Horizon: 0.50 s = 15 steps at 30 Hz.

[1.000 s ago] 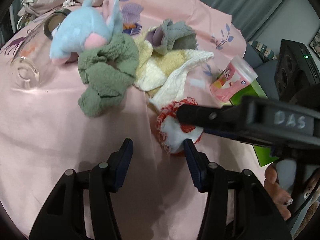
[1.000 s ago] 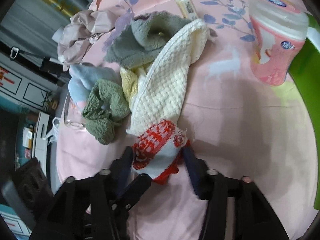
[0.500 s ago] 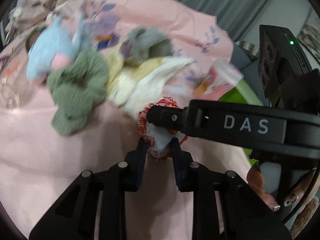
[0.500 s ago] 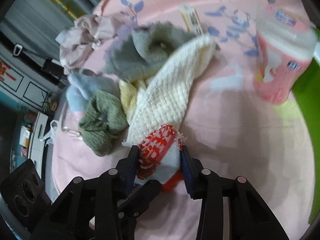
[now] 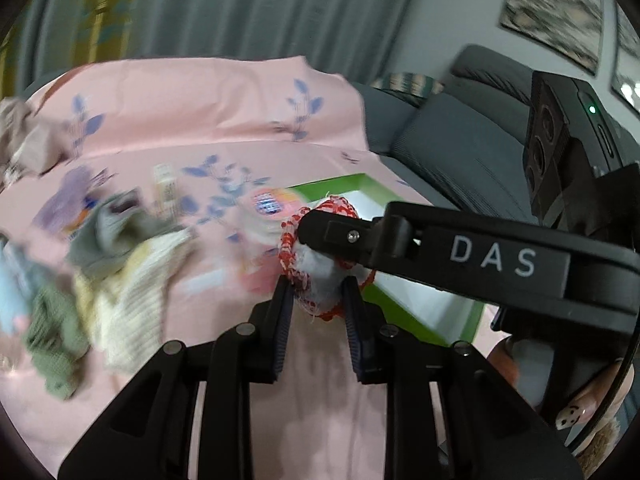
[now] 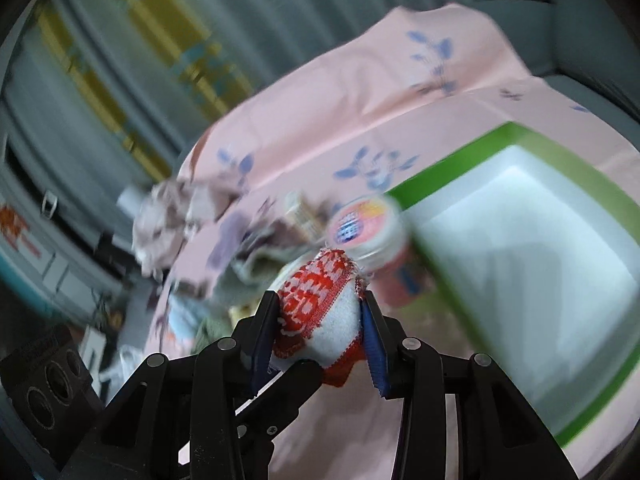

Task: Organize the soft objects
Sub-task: 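Carry the sock into the green-rimmed box and open the right gripper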

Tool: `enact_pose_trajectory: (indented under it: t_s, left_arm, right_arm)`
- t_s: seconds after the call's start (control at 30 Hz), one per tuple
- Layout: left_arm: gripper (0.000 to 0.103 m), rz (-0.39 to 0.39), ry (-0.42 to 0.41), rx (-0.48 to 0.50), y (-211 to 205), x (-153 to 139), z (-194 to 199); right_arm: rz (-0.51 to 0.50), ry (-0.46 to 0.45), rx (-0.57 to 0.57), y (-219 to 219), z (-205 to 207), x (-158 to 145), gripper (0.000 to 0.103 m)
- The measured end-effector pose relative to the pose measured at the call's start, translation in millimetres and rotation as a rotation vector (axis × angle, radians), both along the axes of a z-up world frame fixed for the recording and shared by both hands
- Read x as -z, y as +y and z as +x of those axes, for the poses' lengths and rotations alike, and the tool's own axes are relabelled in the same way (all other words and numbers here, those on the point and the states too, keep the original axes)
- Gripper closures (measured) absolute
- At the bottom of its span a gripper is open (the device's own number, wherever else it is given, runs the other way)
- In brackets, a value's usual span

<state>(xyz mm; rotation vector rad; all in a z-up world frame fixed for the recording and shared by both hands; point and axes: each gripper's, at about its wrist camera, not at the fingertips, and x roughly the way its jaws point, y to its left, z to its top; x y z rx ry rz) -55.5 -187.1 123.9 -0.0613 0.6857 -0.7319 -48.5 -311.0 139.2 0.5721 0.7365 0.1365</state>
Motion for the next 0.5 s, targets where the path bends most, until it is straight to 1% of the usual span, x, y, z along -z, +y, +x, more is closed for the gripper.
enact_pose_trajectory:
  t_s: [0.1,0.2,0.37,0.5]
  left_arm:
    - [0.079,0.006,0.015,0.058,-25.1,-0.9,3.2]
    - [0.079,0.024,0.037,0.11,-50.1,3.4,8.1]
    - [0.079,0.074,0.07,0.172,-81.8,11.8,7.6]
    - [0.079,0.101,0.088,0.204,-103.3,17.1,11.5]
  right_arm:
    - [0.009,-0.004,0.09,-24.8,-7.4,1.0,0.061]
    - [0.015,0.014,0.18,-48.4,-10.8,7.4,0.06]
    - [0.076,0.066,0.275,-86.7,-19.3,29.2,0.06]
    - [0.091,0.087,0.333,-103.8,-23.2,39.2,0.06]
